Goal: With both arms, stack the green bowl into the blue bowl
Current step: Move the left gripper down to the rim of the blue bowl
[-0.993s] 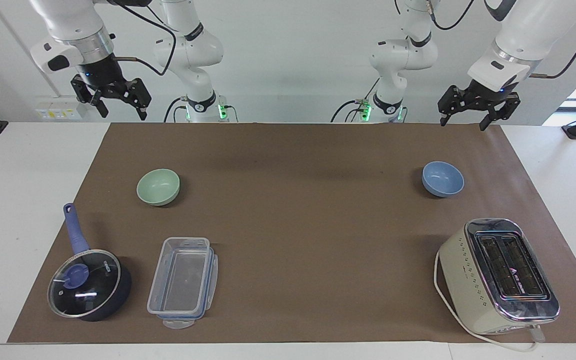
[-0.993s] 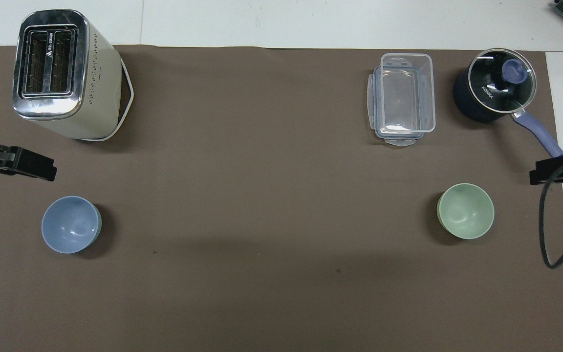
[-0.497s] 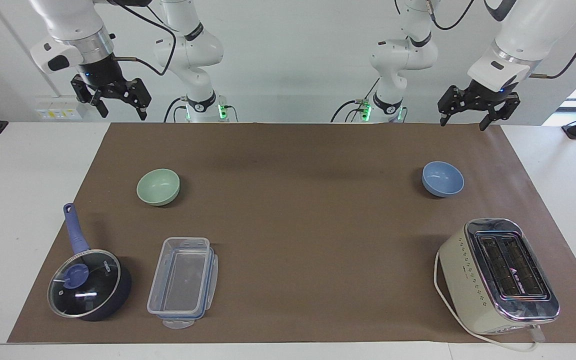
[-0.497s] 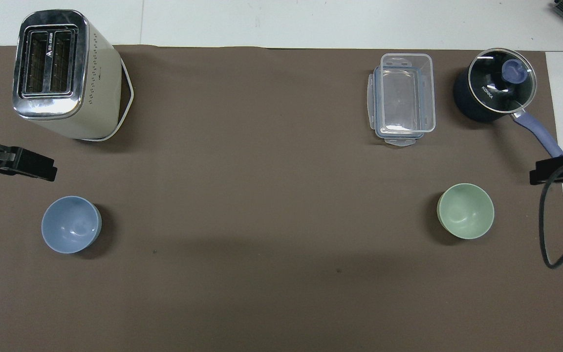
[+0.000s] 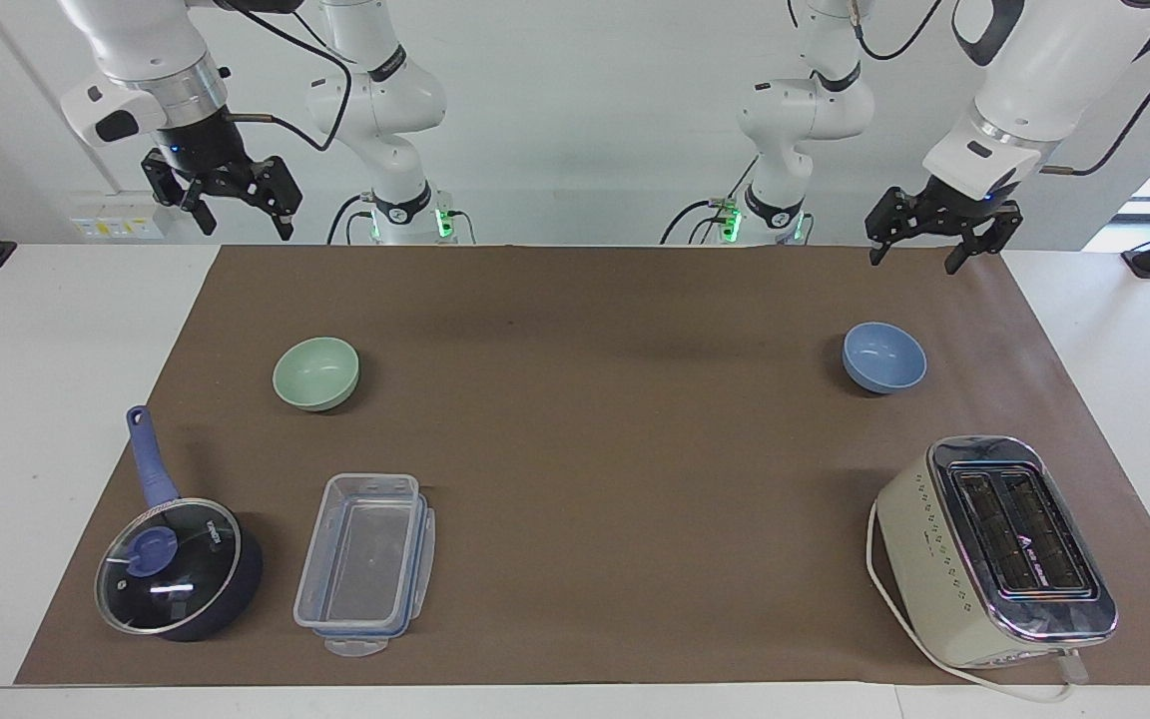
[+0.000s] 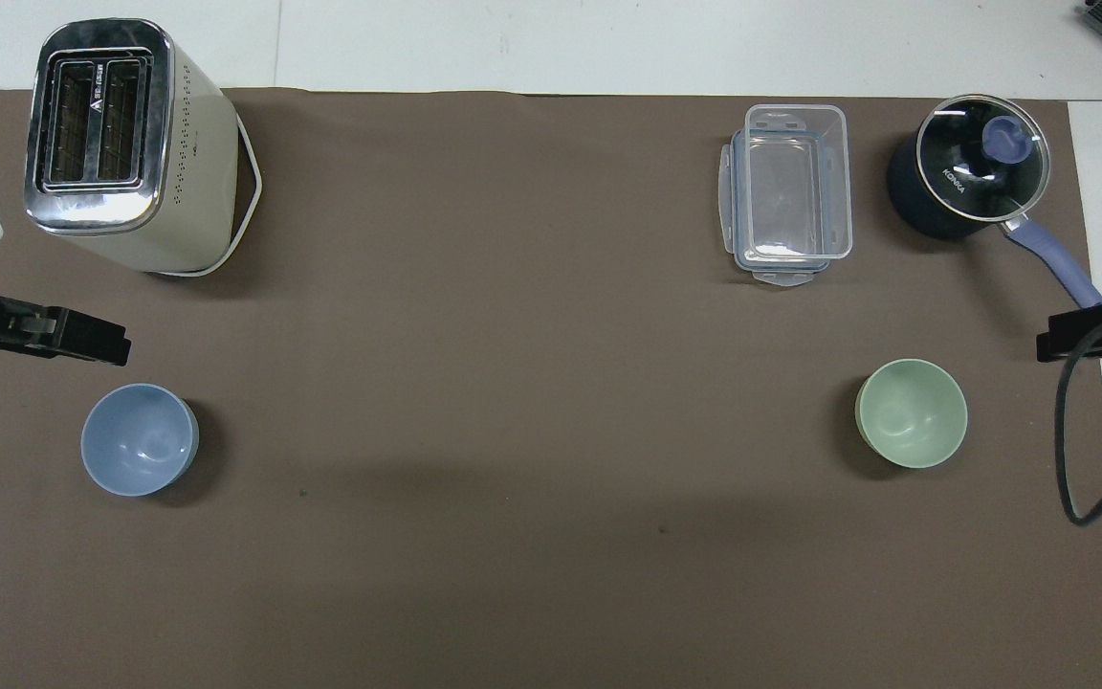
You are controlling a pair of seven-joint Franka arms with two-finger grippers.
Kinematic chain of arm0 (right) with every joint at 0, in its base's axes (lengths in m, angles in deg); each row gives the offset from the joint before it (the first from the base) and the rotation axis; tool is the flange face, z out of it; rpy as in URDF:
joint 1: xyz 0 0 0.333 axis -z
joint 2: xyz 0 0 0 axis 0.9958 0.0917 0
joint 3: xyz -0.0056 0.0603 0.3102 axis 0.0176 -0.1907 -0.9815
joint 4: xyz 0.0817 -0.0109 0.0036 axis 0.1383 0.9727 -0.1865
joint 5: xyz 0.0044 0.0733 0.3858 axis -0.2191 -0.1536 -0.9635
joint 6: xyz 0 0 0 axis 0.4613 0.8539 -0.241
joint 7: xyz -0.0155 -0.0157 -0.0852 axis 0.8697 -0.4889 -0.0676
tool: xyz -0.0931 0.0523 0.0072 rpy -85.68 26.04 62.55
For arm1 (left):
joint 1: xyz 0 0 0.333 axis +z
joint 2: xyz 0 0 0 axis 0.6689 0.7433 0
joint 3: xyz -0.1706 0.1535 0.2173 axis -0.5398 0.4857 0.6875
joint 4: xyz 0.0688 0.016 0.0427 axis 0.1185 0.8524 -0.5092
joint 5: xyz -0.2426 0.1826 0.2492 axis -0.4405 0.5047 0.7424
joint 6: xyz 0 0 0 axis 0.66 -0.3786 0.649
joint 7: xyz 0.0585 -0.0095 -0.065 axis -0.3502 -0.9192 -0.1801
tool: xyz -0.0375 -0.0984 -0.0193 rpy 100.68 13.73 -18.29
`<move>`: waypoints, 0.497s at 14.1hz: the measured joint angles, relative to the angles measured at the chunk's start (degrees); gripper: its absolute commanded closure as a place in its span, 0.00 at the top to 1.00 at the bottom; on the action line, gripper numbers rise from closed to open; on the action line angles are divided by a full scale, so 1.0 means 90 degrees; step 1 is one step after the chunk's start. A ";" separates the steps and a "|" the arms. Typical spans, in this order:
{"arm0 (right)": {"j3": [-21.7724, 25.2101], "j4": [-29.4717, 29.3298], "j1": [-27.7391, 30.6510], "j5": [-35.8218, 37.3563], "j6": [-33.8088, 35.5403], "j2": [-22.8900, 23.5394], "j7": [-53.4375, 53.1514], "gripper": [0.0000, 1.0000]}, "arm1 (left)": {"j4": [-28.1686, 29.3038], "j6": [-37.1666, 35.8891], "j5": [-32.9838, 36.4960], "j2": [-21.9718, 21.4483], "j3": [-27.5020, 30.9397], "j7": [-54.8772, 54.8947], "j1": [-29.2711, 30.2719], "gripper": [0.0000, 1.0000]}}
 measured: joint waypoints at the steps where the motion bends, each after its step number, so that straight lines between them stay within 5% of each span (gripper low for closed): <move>1: 0.0000 0.0000 0.0000 0.0000 0.0000 0.0000 0.0000 1.00 | 0.0200 0.0123 0.0000 -0.0053 0.0013 0.0204 0.0116 1.00; 7: 0.0000 0.0000 0.0000 0.0000 0.0000 0.0000 0.0000 1.00 | 0.1331 0.1131 -0.0019 -0.0188 0.0049 0.1224 0.0796 1.00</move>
